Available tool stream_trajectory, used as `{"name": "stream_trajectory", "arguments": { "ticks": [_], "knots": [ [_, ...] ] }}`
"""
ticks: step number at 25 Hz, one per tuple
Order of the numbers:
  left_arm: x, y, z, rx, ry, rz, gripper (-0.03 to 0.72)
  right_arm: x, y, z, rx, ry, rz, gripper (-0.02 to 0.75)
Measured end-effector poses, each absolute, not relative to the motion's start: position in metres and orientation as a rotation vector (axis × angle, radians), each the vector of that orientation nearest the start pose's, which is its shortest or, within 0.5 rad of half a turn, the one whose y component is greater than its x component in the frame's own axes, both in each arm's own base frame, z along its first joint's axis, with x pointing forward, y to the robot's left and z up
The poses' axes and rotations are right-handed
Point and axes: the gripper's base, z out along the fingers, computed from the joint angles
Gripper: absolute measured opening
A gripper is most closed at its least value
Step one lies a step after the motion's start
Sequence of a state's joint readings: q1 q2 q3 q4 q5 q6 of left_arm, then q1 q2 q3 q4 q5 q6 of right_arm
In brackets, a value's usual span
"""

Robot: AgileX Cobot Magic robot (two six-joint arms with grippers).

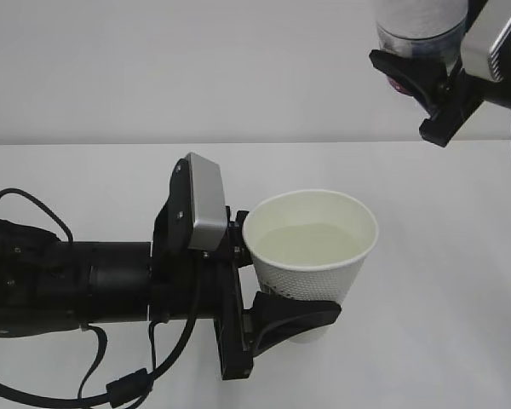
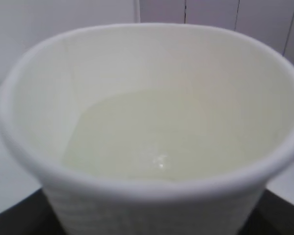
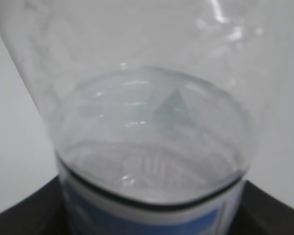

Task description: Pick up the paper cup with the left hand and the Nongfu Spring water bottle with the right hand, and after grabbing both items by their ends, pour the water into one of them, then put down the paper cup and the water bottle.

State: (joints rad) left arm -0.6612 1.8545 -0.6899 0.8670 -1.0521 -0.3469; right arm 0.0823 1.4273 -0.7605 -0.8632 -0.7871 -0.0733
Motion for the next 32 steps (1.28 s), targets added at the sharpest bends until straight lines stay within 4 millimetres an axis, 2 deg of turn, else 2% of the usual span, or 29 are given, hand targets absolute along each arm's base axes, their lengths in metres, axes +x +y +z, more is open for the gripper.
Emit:
{"name": "stream_trajectory", "arguments": {
  "ticks": [17, 32],
  "knots": [
    [0.218, -0.244, 0.158, 1.186, 1.409, -0.982, 0.532, 0.277, 0.054, 0.248, -0.66, 1.461, 0.008, 0.479],
    [0.218, -0.244, 0.158, 1.186, 1.409, -0.982, 0.532, 0.243, 0.038, 0.209, -0.387, 1.563, 0.062, 0.48]
  ]
}}
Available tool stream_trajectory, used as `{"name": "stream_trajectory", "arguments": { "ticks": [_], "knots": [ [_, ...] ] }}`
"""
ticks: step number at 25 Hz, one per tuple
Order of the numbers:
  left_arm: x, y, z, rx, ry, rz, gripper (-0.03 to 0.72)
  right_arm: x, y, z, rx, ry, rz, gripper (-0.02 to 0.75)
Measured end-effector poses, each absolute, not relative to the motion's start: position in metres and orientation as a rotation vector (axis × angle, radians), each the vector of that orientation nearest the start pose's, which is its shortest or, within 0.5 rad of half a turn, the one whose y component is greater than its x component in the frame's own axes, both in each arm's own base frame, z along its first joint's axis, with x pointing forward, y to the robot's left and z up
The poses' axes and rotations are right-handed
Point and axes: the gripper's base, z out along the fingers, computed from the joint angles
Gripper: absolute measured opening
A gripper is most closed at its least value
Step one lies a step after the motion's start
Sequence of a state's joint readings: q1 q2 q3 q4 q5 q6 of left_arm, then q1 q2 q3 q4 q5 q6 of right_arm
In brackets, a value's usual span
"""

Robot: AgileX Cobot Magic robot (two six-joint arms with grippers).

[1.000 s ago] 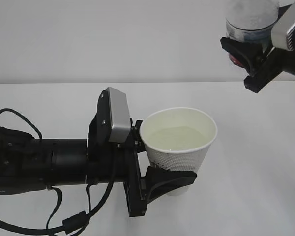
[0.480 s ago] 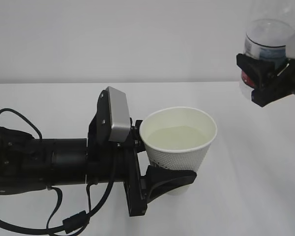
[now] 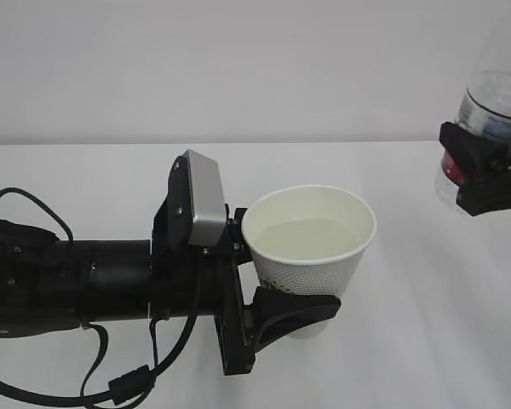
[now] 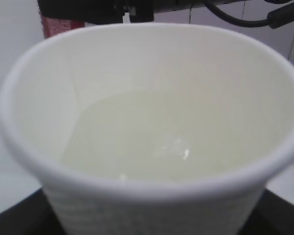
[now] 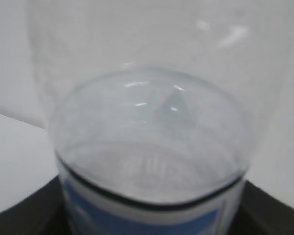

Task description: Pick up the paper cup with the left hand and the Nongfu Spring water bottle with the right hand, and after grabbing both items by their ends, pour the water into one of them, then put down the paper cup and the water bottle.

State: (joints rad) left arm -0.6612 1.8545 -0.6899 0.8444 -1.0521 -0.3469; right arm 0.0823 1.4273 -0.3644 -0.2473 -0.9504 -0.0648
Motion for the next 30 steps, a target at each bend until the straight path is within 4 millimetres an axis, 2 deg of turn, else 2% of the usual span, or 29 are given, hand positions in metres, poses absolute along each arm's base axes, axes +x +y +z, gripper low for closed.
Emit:
{"name": "stream_trajectory", "arguments": {
  "ticks": [9, 20, 30],
  "knots": [
    [0.218, -0.244, 0.158, 1.186, 1.409, -0.982, 0.532, 0.227, 0.026, 0.196, -0.22, 1.589, 0.042, 0.479],
    [0.219, -0.244, 0.158, 1.165, 1.417, -0.978, 0.532, 0.224, 0.025, 0.196, -0.2, 1.566, 0.039, 0.479],
    [0.231, -0.241, 0.162, 1.038, 1.434, -0.896, 0.532, 0.224, 0.025, 0.196, -0.199, 1.564, 0.04, 0.479]
  ]
}}
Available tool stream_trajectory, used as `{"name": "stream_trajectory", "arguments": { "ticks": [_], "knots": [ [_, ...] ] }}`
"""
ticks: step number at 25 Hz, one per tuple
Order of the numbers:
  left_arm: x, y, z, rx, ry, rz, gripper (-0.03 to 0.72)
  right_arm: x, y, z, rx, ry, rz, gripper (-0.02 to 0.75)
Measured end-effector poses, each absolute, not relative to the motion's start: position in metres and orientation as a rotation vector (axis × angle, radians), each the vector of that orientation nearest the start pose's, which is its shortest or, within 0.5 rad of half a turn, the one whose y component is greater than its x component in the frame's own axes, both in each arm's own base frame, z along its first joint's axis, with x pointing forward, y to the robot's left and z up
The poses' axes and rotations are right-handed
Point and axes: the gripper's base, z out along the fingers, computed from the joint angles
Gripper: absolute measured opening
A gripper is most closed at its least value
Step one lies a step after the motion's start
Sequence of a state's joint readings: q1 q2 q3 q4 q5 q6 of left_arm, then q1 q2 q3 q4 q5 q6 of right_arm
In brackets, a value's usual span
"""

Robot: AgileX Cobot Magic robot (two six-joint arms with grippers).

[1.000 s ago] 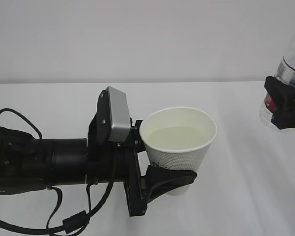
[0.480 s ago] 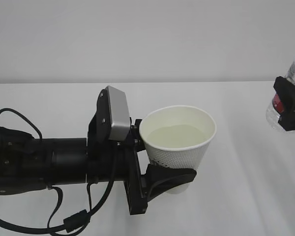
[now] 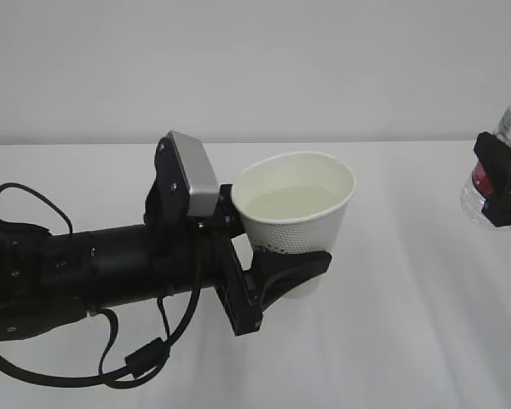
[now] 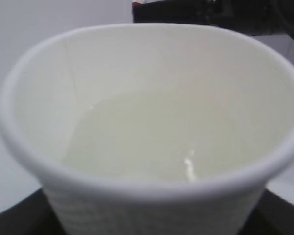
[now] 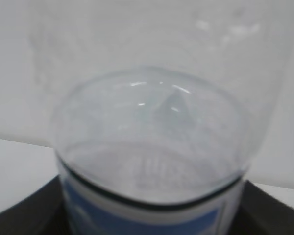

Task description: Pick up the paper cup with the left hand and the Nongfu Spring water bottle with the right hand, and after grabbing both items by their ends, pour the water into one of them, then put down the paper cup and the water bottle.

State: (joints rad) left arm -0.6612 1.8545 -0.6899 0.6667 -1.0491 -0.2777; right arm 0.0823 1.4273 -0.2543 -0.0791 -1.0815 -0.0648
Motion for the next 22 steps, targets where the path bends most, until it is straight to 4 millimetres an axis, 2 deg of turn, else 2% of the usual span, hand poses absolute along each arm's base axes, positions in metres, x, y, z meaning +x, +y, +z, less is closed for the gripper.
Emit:
{"name": "stream_trajectory", "arguments": {
  "ticks": [9, 17, 22],
  "knots": [
    [0.248, -0.232, 0.163, 0.868, 1.513, -0.771, 0.532, 0.224, 0.025, 0.196, -0.199, 1.564, 0.04, 0.479],
    [0.273, -0.204, 0.162, 0.752, 1.562, -0.668, 0.531, 0.224, 0.025, 0.196, -0.198, 1.554, 0.04, 0.479],
    [0.288, -0.183, 0.162, 0.689, 1.583, -0.607, 0.531, 0.227, 0.025, 0.187, -0.2, 1.585, 0.043, 0.479]
  ]
}}
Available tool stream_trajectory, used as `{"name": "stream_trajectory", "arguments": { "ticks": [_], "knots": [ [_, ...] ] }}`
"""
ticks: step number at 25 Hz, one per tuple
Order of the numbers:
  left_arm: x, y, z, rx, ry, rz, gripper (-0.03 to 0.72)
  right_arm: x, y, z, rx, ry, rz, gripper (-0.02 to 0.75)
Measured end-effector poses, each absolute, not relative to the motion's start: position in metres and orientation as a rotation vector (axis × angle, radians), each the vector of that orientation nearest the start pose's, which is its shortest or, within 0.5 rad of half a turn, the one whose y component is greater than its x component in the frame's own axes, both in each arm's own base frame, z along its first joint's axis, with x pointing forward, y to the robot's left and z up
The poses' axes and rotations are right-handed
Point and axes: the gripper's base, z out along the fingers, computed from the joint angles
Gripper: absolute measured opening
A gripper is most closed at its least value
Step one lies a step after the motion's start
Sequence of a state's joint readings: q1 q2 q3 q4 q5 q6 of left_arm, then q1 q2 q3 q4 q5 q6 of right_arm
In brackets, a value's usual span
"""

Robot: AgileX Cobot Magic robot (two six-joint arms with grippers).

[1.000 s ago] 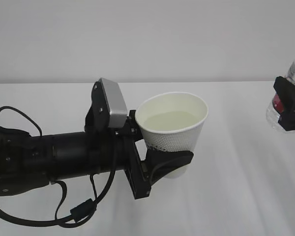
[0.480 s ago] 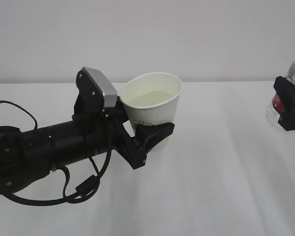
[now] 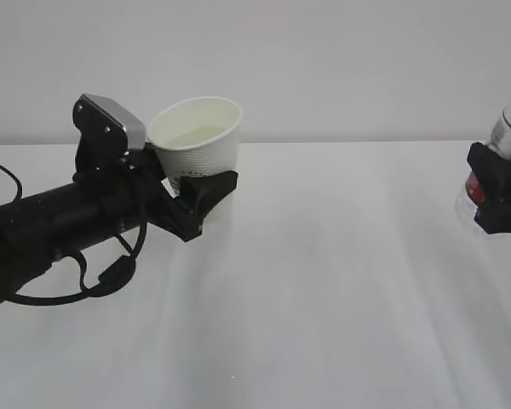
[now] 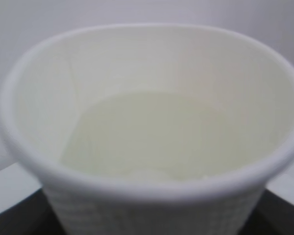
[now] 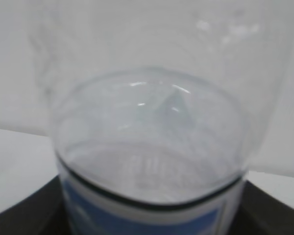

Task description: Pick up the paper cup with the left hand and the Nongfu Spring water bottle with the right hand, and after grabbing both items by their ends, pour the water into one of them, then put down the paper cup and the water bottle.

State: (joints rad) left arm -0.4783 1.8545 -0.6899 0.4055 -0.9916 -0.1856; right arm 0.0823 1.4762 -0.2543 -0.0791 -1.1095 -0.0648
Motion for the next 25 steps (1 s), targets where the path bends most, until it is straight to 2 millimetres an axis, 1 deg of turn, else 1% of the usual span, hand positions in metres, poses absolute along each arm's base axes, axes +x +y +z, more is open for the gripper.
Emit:
{"name": "stream_trajectory", "arguments": {
  "ticks": [4, 9, 12, 21, 25],
  "knots": [
    [0.3, -0.164, 0.162, 0.606, 1.604, -0.554, 0.531, 0.229, 0.025, 0.182, -0.202, 1.609, 0.044, 0.479],
    [0.312, -0.14, 0.163, 0.493, 1.628, -0.492, 0.531, 0.229, 0.025, 0.18, -0.202, 1.615, 0.044, 0.479],
    [0.318, -0.127, 0.163, 0.456, 1.634, -0.456, 0.531, 0.229, 0.025, 0.18, -0.206, 1.615, 0.041, 0.479],
    [0.33, -0.095, 0.164, 0.34, 1.649, -0.363, 0.531, 0.229, 0.025, 0.18, -0.217, 1.613, 0.03, 0.479],
    [0.333, -0.086, 0.161, 0.31, 1.658, -0.319, 0.531, 0.229, 0.025, 0.18, -0.217, 1.613, 0.03, 0.479]
  ]
}}
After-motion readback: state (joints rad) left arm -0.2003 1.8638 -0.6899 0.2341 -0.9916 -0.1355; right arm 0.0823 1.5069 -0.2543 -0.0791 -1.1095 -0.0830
